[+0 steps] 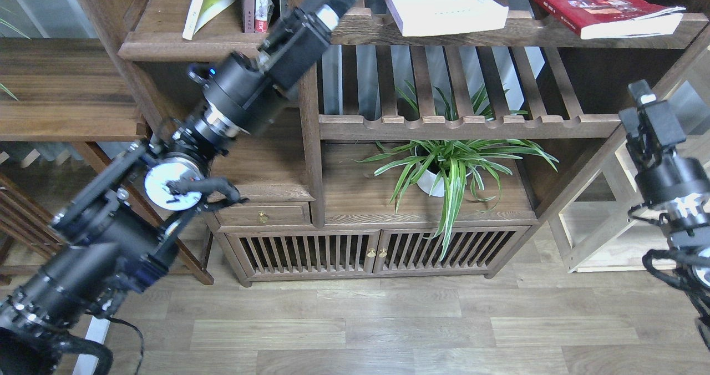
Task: Organize books on shelf
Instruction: 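Withdraw the left arm and raise the right gripper toward the red book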
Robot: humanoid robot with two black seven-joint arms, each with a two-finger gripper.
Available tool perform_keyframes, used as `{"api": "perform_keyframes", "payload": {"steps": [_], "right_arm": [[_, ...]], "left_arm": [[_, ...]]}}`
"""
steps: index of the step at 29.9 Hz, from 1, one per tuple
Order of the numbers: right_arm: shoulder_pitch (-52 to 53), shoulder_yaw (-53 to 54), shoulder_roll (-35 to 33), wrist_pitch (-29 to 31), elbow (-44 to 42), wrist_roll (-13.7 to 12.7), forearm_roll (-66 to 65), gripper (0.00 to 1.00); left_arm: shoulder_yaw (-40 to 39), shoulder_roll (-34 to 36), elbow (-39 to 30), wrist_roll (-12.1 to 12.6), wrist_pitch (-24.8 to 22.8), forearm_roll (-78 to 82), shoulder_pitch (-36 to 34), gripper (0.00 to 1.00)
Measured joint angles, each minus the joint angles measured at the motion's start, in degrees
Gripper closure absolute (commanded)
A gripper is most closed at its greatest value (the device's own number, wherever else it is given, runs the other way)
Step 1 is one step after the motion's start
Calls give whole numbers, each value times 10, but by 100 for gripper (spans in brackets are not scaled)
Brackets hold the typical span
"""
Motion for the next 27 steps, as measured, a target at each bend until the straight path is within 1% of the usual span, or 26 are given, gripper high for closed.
{"api": "perform_keyframes", "payload": {"steps": [4, 8, 20, 27], "right_arm": [[38, 1, 19, 0, -1, 0, 10, 4], [54, 1, 22, 0, -1, -3, 12, 4], [91, -4, 17, 0, -10, -8, 12, 4], [99, -7, 17, -16, -23, -23, 12, 4]], "left_arm": [[17, -18, 6, 8, 0, 0, 0, 1], [20, -36, 13, 14, 0, 1, 0, 1], [22, -39, 18, 14, 0, 1, 12, 1], [22, -39, 18, 14, 0, 1, 12, 1]]}}
